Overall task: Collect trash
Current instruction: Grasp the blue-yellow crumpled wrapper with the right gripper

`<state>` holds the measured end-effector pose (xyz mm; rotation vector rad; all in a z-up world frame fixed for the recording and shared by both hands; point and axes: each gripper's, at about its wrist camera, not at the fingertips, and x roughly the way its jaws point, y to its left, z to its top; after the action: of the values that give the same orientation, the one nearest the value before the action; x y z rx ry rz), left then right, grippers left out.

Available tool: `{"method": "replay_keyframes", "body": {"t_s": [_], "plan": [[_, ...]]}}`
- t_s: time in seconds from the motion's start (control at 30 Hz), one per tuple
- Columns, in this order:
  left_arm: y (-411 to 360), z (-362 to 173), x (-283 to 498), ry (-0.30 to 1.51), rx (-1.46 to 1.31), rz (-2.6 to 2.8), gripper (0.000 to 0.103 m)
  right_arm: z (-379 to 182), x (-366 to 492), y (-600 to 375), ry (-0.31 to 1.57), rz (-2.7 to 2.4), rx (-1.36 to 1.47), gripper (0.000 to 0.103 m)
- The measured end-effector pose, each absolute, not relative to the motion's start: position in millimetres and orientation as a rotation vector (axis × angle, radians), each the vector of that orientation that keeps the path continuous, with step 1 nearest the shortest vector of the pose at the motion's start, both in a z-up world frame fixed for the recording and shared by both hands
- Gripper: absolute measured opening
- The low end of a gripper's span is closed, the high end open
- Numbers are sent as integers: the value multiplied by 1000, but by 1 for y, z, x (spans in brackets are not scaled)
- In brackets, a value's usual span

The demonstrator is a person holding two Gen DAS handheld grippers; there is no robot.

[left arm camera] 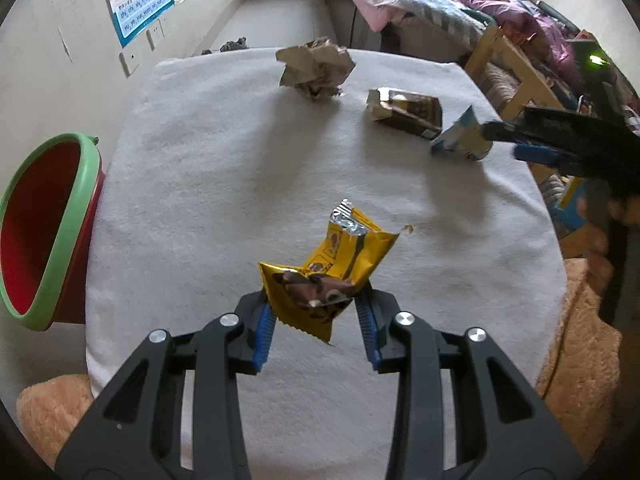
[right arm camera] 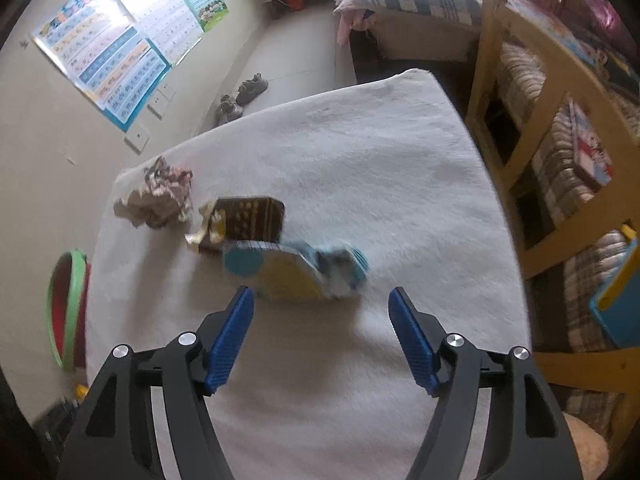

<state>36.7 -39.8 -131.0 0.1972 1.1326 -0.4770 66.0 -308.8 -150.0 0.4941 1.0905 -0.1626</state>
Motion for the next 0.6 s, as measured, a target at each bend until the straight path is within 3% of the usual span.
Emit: {"method": "replay_keyframes", "body": {"t_s": [0.3,0.4,0.43,0.53,0.6], "plan": [[-32,-128,38,1150,144,-481,35,-169,99,-307,1123,-167,544,70],[-29,-130,38,1156,133,-469,36,-170,101,-306,1117,-157,520,66],[-28,-131,38,1157,130,-467,36,-170,101,-306,1115,-152,512,60],[-27,-132,39,1160,125,-463,36,-171,98,-306,1128,-136,508,7],[-28,-132,39,1160,122,-461,36,-171,92,-308,1127,-129,537,1]]}}
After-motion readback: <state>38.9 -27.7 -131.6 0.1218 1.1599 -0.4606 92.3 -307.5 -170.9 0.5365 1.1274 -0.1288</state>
